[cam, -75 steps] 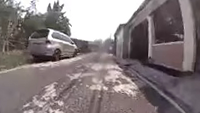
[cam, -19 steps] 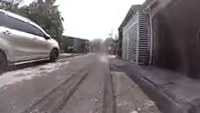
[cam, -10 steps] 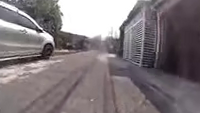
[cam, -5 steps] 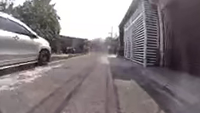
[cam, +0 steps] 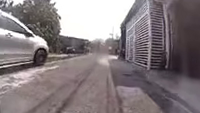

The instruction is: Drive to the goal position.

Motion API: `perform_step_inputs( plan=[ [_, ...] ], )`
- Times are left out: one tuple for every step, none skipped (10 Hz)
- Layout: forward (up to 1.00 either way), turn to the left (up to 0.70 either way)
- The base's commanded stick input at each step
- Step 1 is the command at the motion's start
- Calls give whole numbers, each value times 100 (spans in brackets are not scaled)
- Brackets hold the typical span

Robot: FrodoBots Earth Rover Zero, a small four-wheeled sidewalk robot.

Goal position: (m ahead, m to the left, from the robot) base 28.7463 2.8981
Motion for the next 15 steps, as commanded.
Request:
perform_step_inputs(
  plan=[
    [70,1],
    [70,1],
    [70,0],
    [70,-8],
    [70,-9],
    [70,-9],
    [70,-9],
    [70,-6],
    [70,-5],
    [70,-1],
    [70,1],
    [70,1],
    [70,1],
    [70,1],
    [70,1]
  ],
)
